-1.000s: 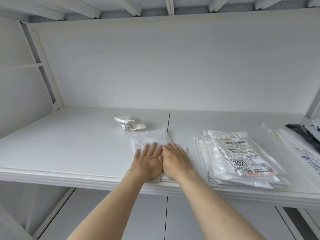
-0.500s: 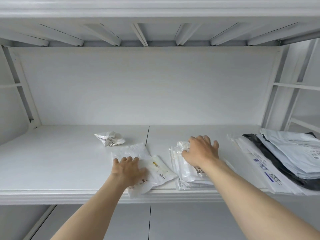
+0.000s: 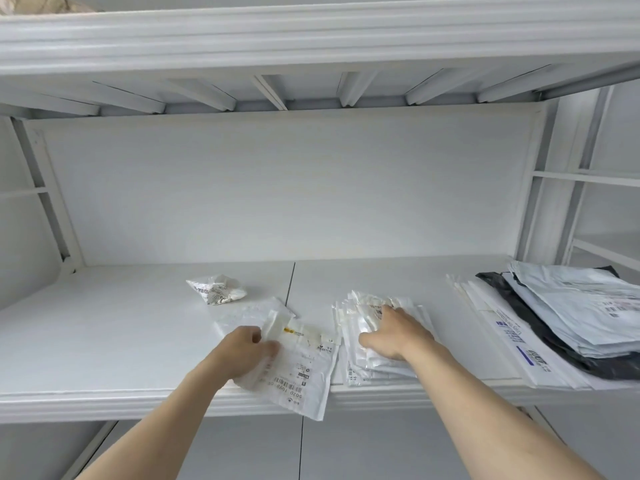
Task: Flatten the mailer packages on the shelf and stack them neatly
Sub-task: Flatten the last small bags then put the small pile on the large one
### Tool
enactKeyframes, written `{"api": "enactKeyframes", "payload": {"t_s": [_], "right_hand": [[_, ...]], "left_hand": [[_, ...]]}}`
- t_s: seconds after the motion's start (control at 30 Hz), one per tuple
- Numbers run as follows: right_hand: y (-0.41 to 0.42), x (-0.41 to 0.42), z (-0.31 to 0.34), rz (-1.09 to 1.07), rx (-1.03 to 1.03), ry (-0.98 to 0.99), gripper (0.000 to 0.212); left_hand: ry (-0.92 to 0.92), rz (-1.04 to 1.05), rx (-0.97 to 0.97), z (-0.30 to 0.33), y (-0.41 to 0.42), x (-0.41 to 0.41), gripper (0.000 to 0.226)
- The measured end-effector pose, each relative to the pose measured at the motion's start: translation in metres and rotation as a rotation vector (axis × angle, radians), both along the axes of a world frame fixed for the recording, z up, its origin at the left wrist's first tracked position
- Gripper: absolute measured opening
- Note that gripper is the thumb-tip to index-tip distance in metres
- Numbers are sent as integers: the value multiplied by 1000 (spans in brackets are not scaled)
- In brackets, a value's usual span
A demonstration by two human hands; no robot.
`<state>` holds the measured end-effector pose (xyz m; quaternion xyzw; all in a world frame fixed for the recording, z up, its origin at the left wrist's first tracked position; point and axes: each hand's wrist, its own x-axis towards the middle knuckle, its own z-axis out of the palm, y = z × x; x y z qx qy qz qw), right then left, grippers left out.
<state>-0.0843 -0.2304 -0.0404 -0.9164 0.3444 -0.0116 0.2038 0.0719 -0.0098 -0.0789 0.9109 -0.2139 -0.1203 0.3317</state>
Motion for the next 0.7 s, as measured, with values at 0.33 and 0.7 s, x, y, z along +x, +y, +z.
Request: {"api": "enactKeyframes", "payload": {"t_s": [0.33, 0.7], "right_hand": [[-13, -17, 21, -55, -86, -247, 40], [18, 7, -1, -71, -30, 84, 124]], "left_hand": [[98, 248, -672, 39, -3, -7, 25], [158, 227, -748, 34, -2, -12, 31]]}}
